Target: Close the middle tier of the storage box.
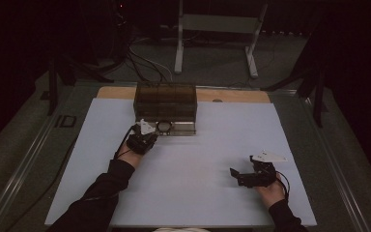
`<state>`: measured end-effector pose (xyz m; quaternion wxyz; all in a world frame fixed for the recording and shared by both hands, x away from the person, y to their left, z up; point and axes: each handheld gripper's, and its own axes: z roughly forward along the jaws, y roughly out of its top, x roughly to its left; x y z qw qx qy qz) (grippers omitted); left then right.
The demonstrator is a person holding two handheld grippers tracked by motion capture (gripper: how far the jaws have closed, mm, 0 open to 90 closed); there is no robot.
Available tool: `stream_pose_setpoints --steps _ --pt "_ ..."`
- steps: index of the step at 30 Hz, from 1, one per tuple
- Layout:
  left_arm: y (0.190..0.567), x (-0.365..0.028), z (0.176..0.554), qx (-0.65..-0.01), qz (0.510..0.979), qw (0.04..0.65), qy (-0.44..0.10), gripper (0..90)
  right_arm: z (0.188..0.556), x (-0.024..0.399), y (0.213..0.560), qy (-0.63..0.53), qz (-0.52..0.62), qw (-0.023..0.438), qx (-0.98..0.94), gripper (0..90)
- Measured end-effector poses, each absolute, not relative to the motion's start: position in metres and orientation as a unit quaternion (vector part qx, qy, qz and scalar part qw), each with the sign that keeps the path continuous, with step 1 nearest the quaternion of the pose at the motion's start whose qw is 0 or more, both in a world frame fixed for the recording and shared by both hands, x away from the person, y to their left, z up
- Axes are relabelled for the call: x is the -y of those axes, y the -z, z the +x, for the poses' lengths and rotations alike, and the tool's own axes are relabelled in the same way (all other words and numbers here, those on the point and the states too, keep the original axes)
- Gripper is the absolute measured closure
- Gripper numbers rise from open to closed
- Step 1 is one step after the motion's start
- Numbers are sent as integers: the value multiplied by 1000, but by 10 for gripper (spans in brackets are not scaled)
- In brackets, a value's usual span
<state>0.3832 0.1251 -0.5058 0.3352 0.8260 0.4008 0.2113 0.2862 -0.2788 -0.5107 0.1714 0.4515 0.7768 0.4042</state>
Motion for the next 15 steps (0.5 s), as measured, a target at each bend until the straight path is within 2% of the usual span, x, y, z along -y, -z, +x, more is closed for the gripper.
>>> stream_pose_setpoints --steps 15 --pt "508 -121 390 -397 828 334 -214 900 286 280 510 -404 453 172 -775 16"
